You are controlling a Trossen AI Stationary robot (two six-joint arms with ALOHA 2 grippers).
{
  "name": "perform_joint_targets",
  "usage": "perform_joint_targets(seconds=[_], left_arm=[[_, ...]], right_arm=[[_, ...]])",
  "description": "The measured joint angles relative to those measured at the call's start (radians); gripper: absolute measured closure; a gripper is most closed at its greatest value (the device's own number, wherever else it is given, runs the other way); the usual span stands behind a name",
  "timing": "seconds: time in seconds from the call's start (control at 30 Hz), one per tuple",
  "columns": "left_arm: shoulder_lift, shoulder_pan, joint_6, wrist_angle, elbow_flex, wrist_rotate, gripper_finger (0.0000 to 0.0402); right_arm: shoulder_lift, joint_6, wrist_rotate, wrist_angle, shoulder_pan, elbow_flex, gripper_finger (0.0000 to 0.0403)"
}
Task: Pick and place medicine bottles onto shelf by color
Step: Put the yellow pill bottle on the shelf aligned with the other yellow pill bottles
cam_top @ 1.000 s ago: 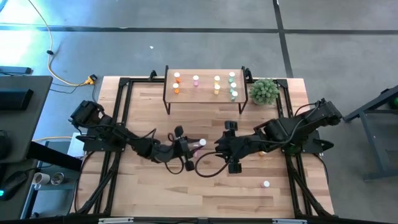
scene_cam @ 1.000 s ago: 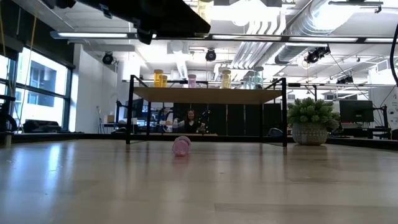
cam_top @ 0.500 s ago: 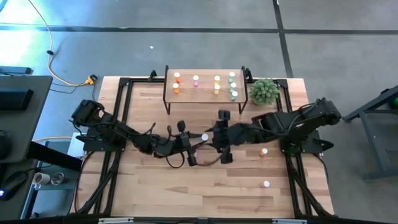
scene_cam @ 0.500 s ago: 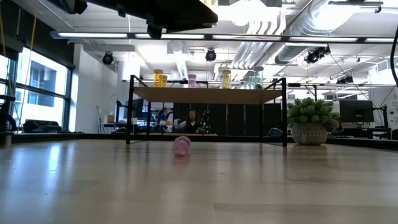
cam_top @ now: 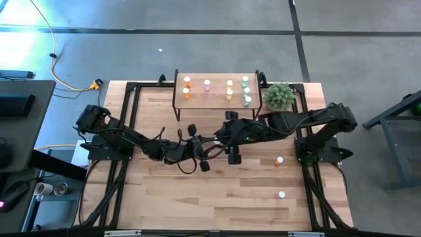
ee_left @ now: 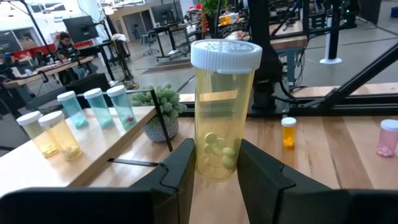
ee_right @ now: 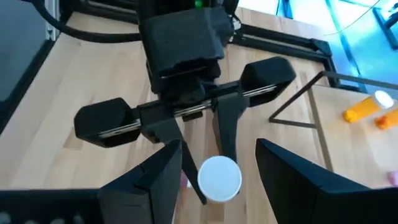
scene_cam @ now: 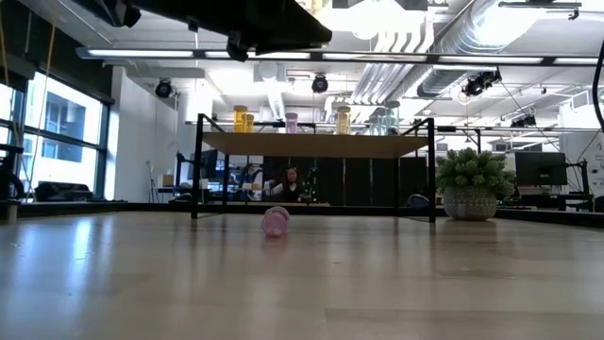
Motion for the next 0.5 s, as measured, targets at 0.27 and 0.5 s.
perform_joint_targets(seconds=[0.27, 0.5], left_arm=[[-0.004, 0.000, 0.011, 0.031, 0.001, -0.001, 0.0307], [-0.004, 0.000, 0.028, 0.016, 0.037, -0.003, 0.0307]], right_arm=[[0.013, 0.001, -0.007, -0.023, -0.011, 0.000, 0.0205], [0.016, -0.015, -0.009, -0.025, -0.011, 0.000, 0.0208]])
